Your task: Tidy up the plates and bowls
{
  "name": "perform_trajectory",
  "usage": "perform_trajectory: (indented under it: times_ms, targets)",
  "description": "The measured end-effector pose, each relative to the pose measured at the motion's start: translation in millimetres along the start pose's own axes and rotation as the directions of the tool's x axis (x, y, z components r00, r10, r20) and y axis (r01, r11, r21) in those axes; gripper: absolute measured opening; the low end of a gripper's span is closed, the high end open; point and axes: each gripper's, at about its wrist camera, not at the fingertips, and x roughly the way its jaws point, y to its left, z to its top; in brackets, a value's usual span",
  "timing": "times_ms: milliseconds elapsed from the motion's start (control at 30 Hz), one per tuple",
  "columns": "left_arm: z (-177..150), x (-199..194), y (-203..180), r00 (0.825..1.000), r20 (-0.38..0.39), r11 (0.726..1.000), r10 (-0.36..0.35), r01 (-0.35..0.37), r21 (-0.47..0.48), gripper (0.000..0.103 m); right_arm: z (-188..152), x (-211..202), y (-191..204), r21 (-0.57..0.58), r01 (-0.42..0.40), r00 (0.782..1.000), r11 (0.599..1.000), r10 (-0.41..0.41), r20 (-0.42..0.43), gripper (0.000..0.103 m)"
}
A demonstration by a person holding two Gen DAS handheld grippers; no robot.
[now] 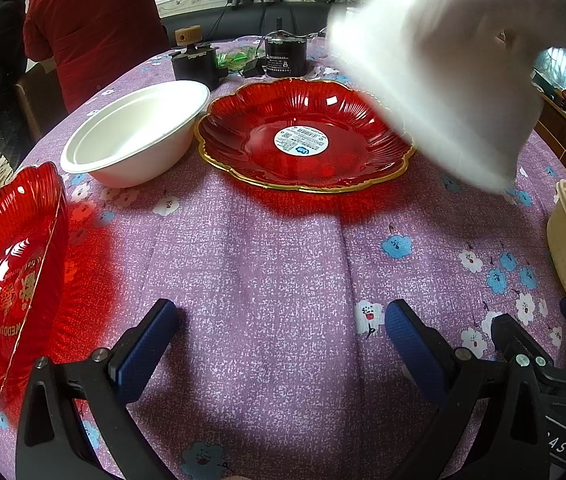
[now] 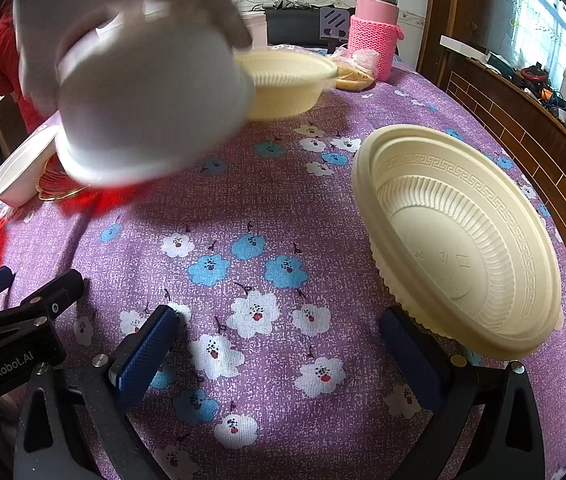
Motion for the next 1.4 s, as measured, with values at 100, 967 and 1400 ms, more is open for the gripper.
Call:
perform_trajectory:
  times_ms: [100,967,1400]
  targets:
    - [0.0,-0.1,0.0,1.0,0.0,1.0,0.0,0.0,0.0,0.103,0.0,-0.1,-0.1,0.0,0.0,1.0,1.0,0.0,0.0,0.102]
    - [0.0,-0.1,0.1,1.0,0.0,1.0,0.0,0.0,0.0,0.103,0.2,1.3,-0.6,0.001,0.0,1.0,1.0,0.0,0.0,0.102]
    - [0.0,0.0,0.0,1.0,0.0,1.0,0.0,0.0,0.0,0.103,0.0,1.0,1.0,0.0,0.002,1.0,1.0,-0.002,-0.001,0.102]
